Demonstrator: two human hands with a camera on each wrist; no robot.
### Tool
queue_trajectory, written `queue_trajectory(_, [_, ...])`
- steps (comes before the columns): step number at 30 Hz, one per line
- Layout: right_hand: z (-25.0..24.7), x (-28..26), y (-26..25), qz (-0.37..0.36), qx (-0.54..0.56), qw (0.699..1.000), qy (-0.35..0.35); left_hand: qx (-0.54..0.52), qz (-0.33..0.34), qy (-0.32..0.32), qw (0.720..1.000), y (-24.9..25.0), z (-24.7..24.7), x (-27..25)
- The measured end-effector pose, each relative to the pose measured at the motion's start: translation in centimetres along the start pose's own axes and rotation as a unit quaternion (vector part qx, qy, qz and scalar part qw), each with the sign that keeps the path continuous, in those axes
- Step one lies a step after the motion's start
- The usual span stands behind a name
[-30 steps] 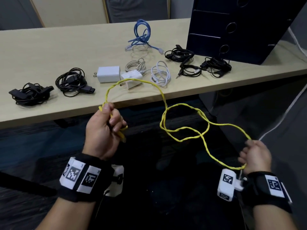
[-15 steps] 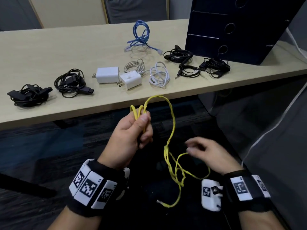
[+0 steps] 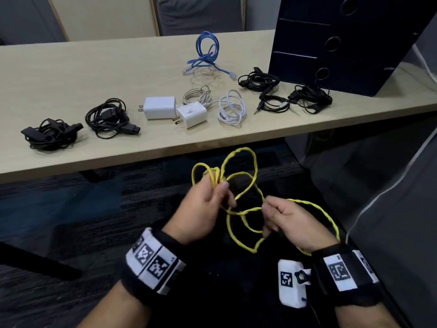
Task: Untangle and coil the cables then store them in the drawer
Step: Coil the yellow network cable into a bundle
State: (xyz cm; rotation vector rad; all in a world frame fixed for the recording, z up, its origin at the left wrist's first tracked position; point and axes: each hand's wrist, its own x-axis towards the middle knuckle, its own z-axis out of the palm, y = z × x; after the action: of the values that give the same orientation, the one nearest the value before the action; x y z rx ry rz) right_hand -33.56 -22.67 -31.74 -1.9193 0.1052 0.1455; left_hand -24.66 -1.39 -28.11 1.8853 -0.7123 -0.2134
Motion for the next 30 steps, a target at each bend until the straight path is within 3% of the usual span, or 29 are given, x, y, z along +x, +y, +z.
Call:
queue_trajectory(5, [-1.6, -0.9, -0.7, -0.014, 0.196, 0.981, -0.001, 0.141, -0.037, -0.064, 0.987, -0.2, 0.2, 0.9])
queue_trajectory(11, [-2.6, -1.0, -1.0, -0.048, 0.224, 0.972, 0.061, 0.176, -0.042, -0.121, 0.976, -0.9, 0.6, 0.8])
queue_trajectory(13, [-2.6, -1.0, -0.8, -0.056, 0.257, 0.962, 0.069, 0.147, -0.029, -0.097, 0.984, -0.9, 0.8, 0.6])
queue_trajectory(16, [-3.8, -1.7, -0.1, -0.040, 0.344, 0.934, 0.088, 0.114, -0.016, -0.001, 0.993, -1.3, 0.0, 0.8])
queue_trajectory(19, [-5.9, -2.5, 0.6, -0.023, 0.415, 0.889, 0.190, 0.103, -0.032, 0.048, 0.993, -1.9, -1.2, 0.9])
queue_trajectory(21, [-7.3, -2.7, 1.6, -0.020, 0.458, 0.837, 0.299, -0.014, -0.090, 0.112, 0.990, -2.2, -1.5, 0.7])
queue_trajectory(22, [-8.1, -2.7, 2.4, -0.016, 0.469, 0.805, 0.363, -0.096, -0.129, 0.151, 0.975, -2.2, -1.8, 0.7])
queue_trajectory(25, [-9.9, -3.0, 4.7, 0.061, 0.448, 0.704, 0.548, -0.318, -0.194, 0.245, 0.895, -1.6, -3.2, 0.7])
queue_trajectory(27, [-10.3, -2.9, 5.7, 0.104, 0.388, 0.695, 0.596, -0.339, -0.189, 0.253, 0.886, -1.1, -3.6, 0.8])
queue_trajectory(29, [-9.9, -1.7, 6.5, 0.128, 0.316, 0.721, 0.604, -0.326, -0.164, 0.240, 0.900, -0.6, -3.2, 0.8])
queue_trajectory(30, [-9.4, -1.0, 6.7, 0.149, 0.258, 0.750, 0.590, -0.321, -0.152, 0.228, 0.907, -0.5, -2.8, 0.7])
